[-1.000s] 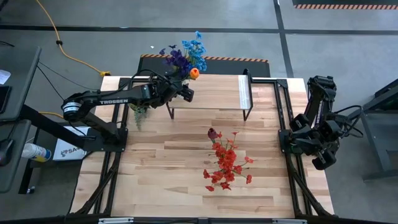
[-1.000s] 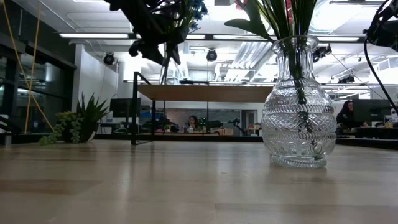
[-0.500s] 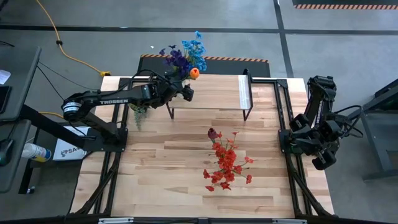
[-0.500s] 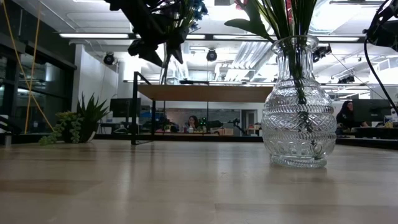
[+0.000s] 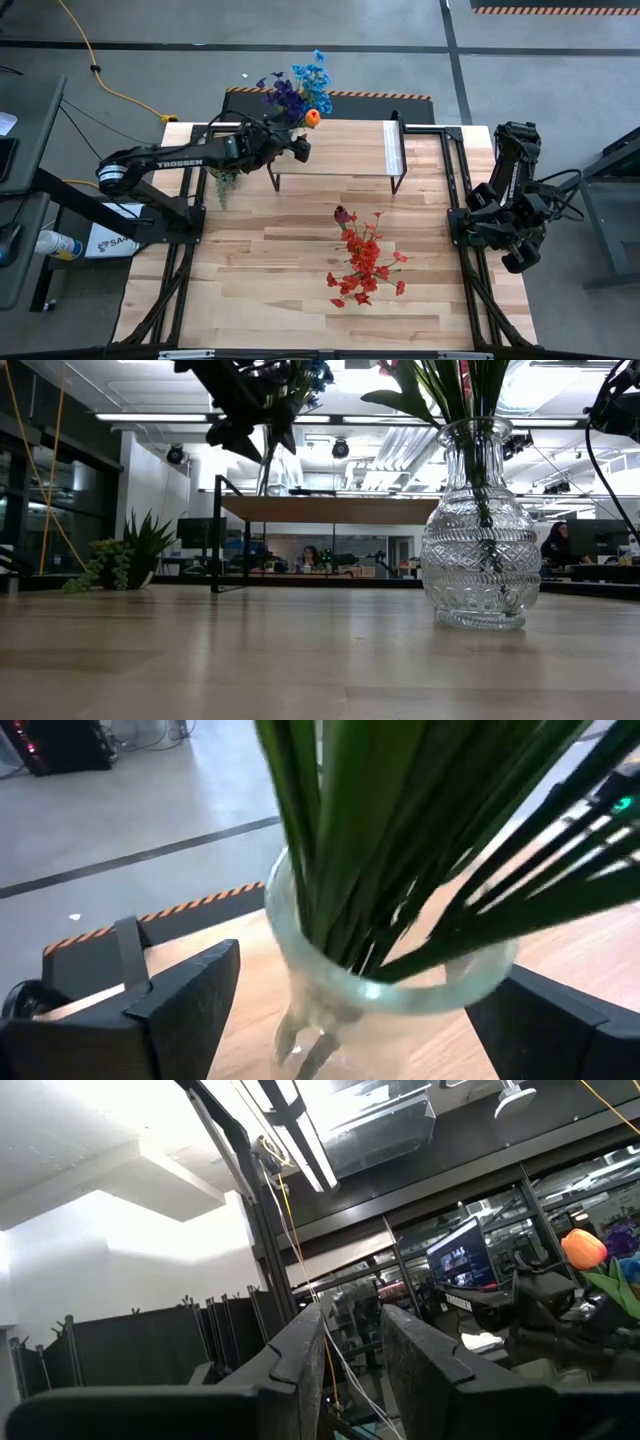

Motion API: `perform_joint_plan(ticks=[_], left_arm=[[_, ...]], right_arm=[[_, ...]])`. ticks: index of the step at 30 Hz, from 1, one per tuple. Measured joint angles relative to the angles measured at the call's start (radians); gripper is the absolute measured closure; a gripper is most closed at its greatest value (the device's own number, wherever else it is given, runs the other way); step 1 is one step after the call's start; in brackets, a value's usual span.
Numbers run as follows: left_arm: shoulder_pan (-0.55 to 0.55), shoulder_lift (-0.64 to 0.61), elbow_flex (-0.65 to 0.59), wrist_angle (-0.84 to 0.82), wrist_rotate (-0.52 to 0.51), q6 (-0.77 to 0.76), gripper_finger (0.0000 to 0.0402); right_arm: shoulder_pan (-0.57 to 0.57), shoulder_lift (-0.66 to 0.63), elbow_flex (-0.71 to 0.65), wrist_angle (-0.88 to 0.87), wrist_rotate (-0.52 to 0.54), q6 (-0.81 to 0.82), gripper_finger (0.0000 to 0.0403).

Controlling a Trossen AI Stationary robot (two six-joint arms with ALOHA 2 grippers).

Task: Pick and place flowers into a vace then onto a shelf
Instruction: Put the left transparent flower vase with the flowers on the shelf, then put the transparent flower vase with the flowers on the shelf

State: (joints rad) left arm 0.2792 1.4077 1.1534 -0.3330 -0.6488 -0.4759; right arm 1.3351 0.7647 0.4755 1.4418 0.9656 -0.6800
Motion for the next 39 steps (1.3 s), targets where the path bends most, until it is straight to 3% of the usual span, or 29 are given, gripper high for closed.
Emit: perform_joint_plan(ticks=[22, 30, 39], left_arm=[[-0.165, -0.065, 0.0, -0.037, -0.03, 0.056, 0.0007], [-0.17, -0.065, 0.0, -0.044, -0.075, 0.08, 0.0007], [-0.183, -0.128, -0.001, -0.164, -0.081, 0.077, 0.0007]], right_arm=[[0.0, 0.0, 0.0, 0.0, -0.052, 0.002, 0.0309], [0.0, 0.0, 0.0, 0.0, -0.054, 0.002, 0.0309], [0.0, 0.0, 0.0, 0.0, -0.052, 0.002, 0.0309]])
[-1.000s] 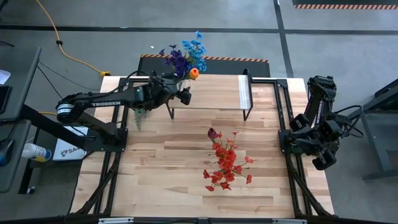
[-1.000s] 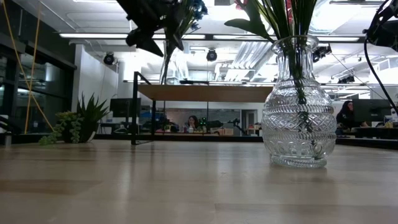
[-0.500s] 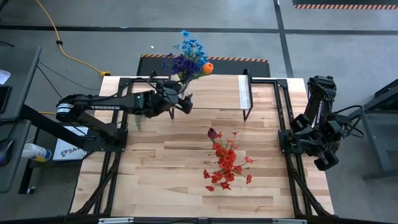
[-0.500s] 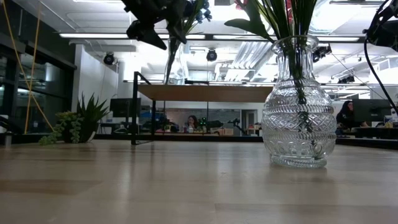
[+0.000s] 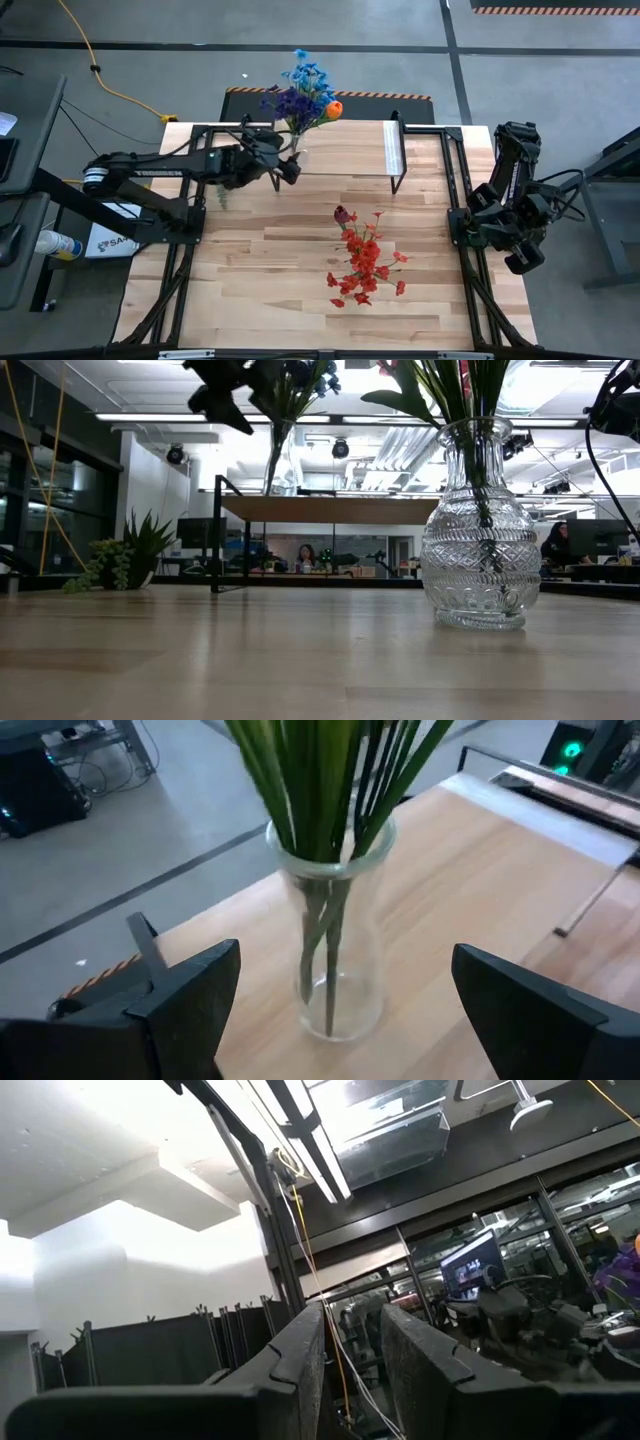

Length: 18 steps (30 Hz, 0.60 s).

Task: Pick and place flowers into a vace then onto a shelf
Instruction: Put the transparent flower vase with the flowers on the shelf

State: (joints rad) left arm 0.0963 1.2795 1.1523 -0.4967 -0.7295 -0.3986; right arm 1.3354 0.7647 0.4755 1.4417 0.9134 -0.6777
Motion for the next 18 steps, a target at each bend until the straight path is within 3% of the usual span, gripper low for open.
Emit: perform_joint_plan(ticks=[9, 18], left_arm=[[-0.036, -0.126, 0.0, -0.166, 0.021, -0.068, 0.0007], [-0.18, -0.22, -0.002, -0.316, 0.063, -0.175, 0.0007]], right_arm=[[0.0, 0.0, 0.0, 0.0, 0.001, -0.001, 0.0309], [0.001, 0.0, 0.0, -0.075, 0.002, 0.088, 0.0309]])
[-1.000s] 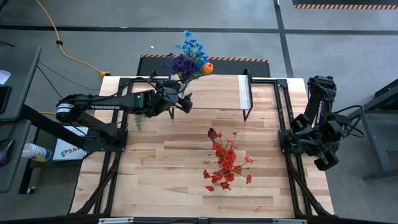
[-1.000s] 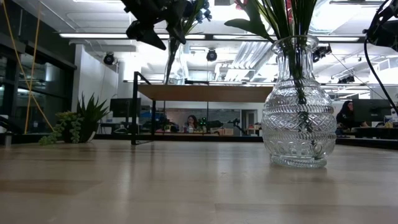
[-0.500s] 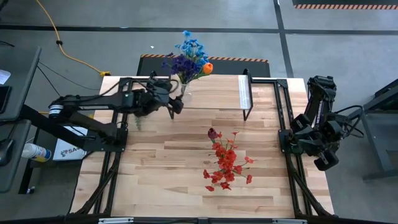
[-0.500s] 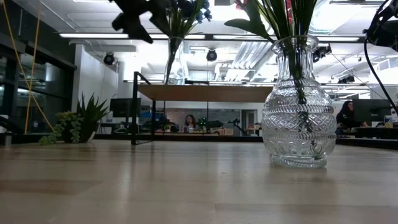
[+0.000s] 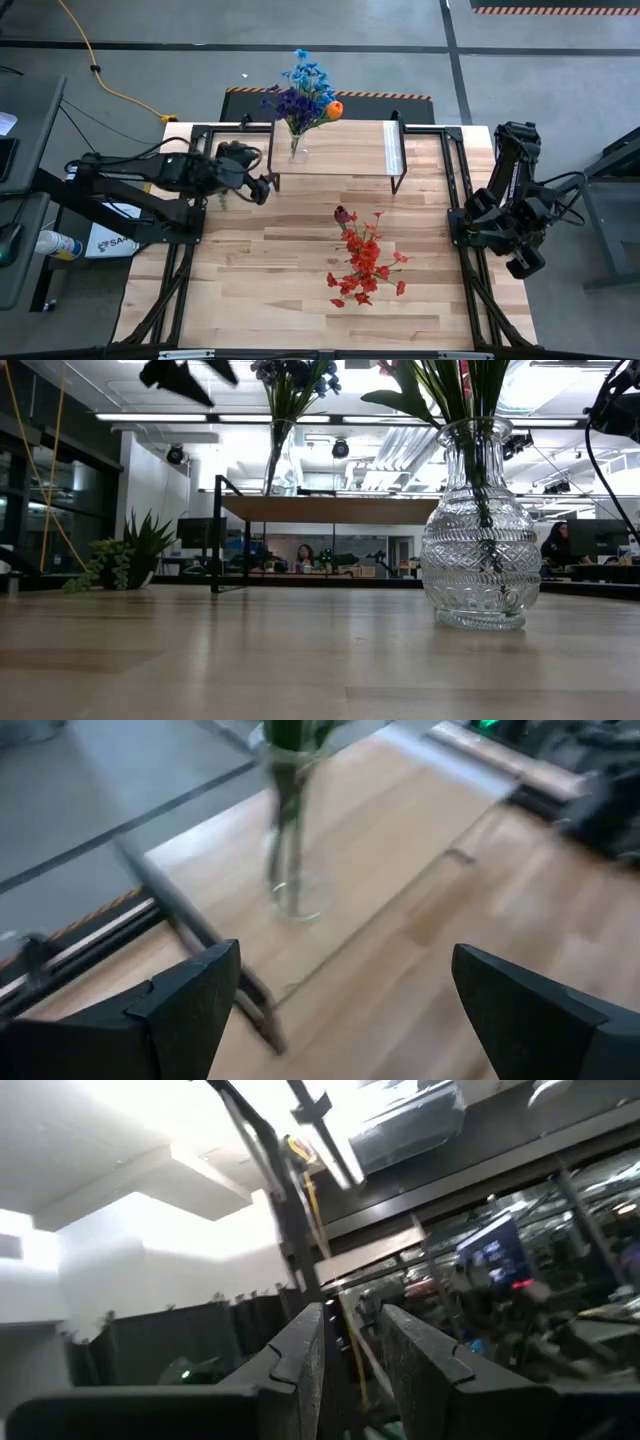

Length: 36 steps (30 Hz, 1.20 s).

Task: Pick and place flowers into a vace then onto a shelf
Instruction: Put the transparent flower vase with the flowers on the shelf

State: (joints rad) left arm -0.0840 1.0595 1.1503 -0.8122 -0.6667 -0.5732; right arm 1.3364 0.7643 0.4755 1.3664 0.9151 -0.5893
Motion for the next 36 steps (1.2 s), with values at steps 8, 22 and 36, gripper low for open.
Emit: perform_joint_plan(ticks=[8, 22, 36], left_arm=[[-0.183, -0.051, 0.001, 0.007, 0.004, -0.012, 0.0007], [-0.427, -0.062, 0.002, 0.063, -0.075, -0.158, 0.0007], [-0.585, -0.055, 0.002, 0.064, -0.21, -0.316, 0.0007]], right_arm=[[0.019, 0.0, 0.0, -0.325, -0.007, 0.387, 0.0308], [0.084, 0.018, 0.0, -0.888, 0.043, 1.117, 0.0308], [0.036, 0.172, 0.0, -1.138, 0.035, 1.375, 0.0308]])
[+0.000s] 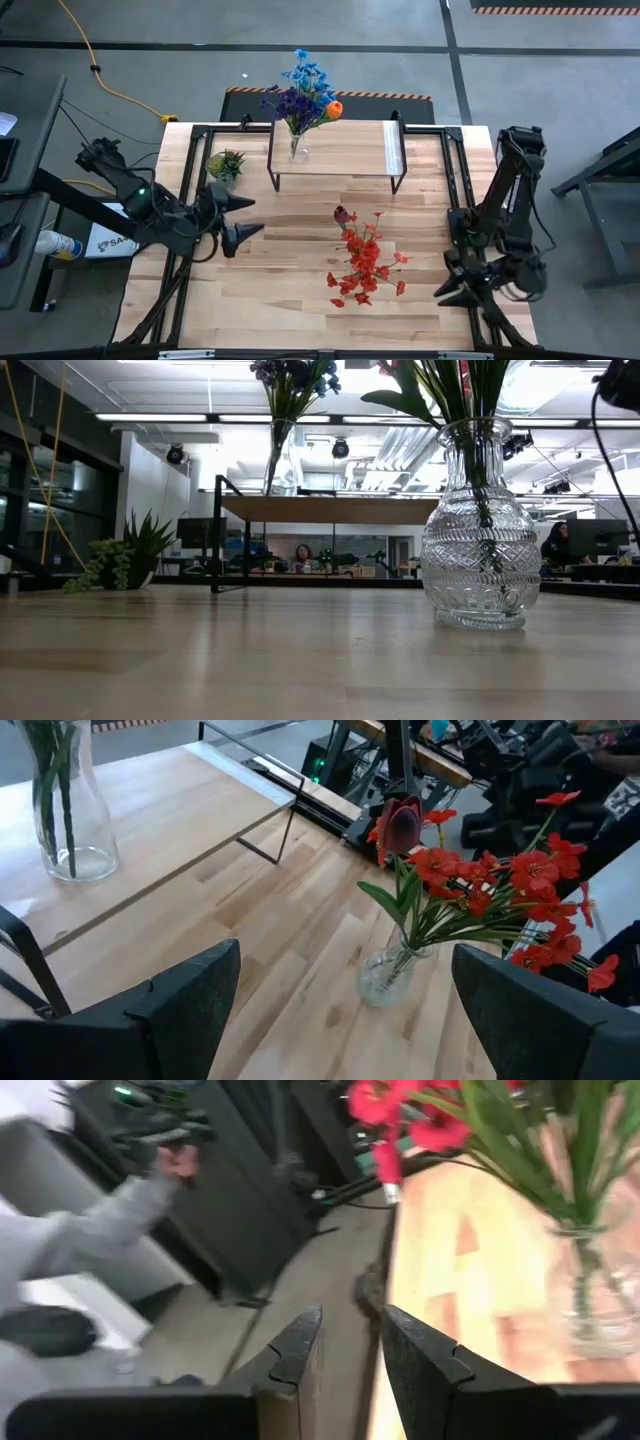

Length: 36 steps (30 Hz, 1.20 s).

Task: Pick and place flowers into a vace then onto a shelf
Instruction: Put the transparent flower vase with the flowers on the shelf

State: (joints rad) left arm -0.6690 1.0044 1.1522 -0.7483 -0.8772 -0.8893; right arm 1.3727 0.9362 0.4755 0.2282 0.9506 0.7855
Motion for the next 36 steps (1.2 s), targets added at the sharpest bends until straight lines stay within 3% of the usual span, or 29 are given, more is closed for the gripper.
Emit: perform_joint_plan(ticks=[3, 11, 17, 24, 36], left_arm=[[-0.002, 0.012, 0.0, -0.002, -0.005, -0.015, 0.0007], [0.0, 0.015, 0.0, -0.027, -0.003, -0.016, 0.0007], [0.001, 0.015, 0.0, -0.043, 0.05, -0.011, 0.0007], [0.001, 0.015, 0.0, -0.071, 0.116, -0.006, 0.0007], [0.001, 0.014, 0.0, -0.071, 0.155, -0.006, 0.0007]], right_arm=[[-0.056, 0.047, 0.0, -0.008, -0.038, 0.001, 0.0308], [-0.255, 0.207, 0.0, -0.018, -0.286, 0.085, 0.0308], [-0.396, 0.303, 0.0, -0.015, -0.302, 0.1, 0.0308], [-0.526, 0.333, 0.0, 0.014, -0.348, 0.036, 0.0308], [-0.659, 0.333, 0.0, -0.014, -0.56, 0.009, 0.0307]])
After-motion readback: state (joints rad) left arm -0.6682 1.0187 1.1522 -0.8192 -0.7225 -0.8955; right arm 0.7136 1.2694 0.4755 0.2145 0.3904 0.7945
